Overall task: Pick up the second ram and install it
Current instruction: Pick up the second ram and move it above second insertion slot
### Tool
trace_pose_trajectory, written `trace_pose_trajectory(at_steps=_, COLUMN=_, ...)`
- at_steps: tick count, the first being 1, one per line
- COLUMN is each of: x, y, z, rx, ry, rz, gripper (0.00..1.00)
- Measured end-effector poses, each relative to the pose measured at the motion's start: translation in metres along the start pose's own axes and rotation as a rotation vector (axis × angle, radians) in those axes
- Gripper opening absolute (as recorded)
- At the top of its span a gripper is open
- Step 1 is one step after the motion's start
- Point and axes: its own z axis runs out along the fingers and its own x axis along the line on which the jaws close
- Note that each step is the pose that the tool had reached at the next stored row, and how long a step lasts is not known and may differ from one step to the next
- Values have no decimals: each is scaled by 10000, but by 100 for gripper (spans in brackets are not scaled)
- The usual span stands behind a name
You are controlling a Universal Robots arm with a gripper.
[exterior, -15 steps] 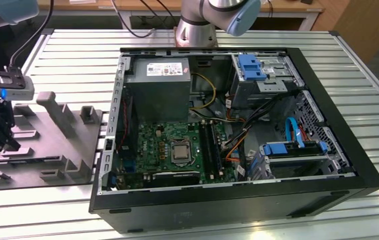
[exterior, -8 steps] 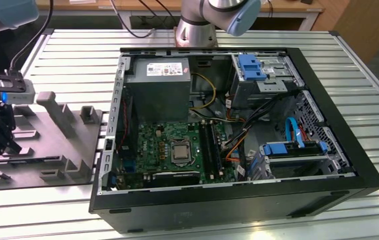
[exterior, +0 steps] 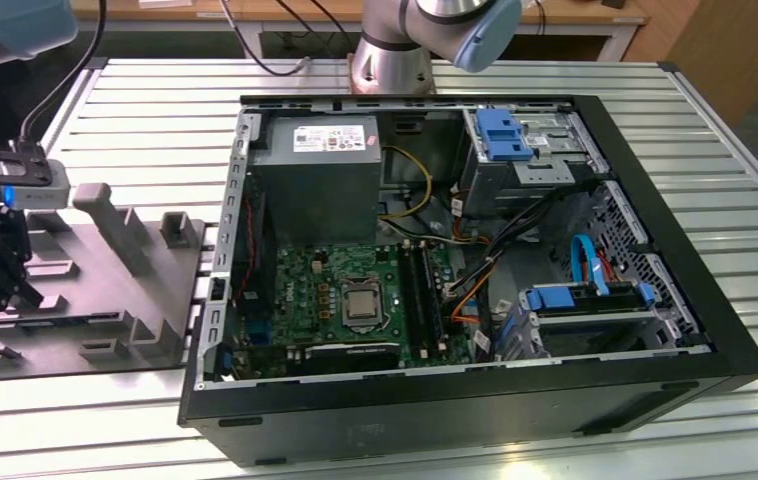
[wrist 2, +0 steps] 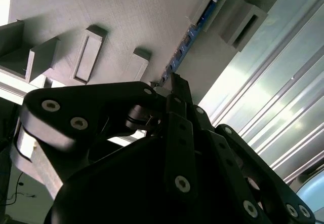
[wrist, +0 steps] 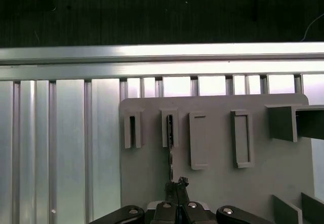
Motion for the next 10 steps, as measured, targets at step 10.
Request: trace_pose_trajectory(at_steps=10, x=7, y=-3, z=117, rx=23, ry=-4, rz=-147, gripper=10)
